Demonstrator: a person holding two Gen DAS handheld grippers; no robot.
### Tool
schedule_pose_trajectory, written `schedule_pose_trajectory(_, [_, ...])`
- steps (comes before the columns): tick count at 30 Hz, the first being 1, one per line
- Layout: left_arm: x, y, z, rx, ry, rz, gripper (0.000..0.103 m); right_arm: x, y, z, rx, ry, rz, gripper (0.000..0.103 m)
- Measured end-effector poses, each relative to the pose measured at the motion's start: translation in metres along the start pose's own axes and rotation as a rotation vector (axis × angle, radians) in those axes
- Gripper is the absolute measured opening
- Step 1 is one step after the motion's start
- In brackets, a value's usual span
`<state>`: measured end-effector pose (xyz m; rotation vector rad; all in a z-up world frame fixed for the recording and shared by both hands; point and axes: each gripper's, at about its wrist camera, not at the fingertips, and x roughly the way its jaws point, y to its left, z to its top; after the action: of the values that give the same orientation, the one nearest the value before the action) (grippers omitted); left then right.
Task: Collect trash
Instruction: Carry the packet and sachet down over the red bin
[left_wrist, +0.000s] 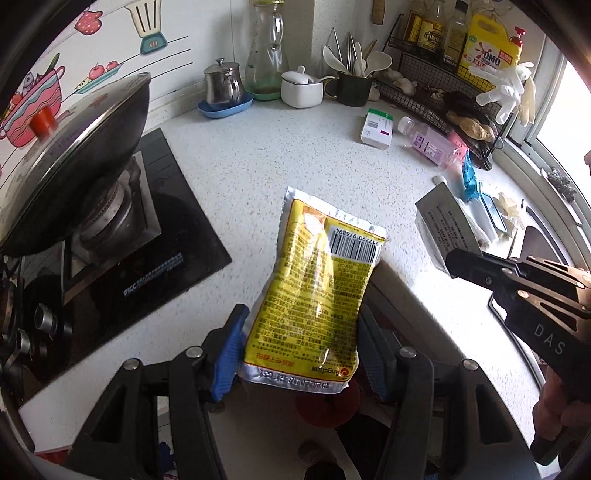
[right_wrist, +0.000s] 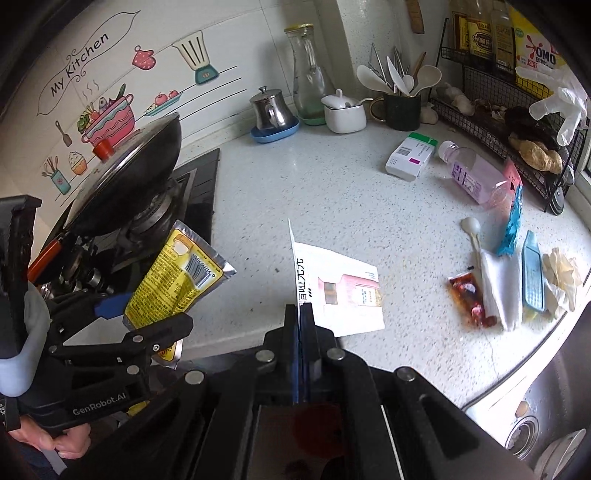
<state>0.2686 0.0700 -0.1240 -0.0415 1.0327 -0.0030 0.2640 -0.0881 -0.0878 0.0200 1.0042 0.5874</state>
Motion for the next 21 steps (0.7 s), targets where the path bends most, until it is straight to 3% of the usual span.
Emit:
schedule_pose_trajectory(12, [-0.034,0.014,-0.117,-0.034,0.032,0.017,0.055,-0.006,0.044,-0.092,-0.009,0.078,0.013,0.001])
schedule_pose_trajectory(21, [0.004,0.017,-0.184,-0.081,0.156,0.030,0.055,0.031,0.047,-0.152,-0.009,0.195,0.040,0.001])
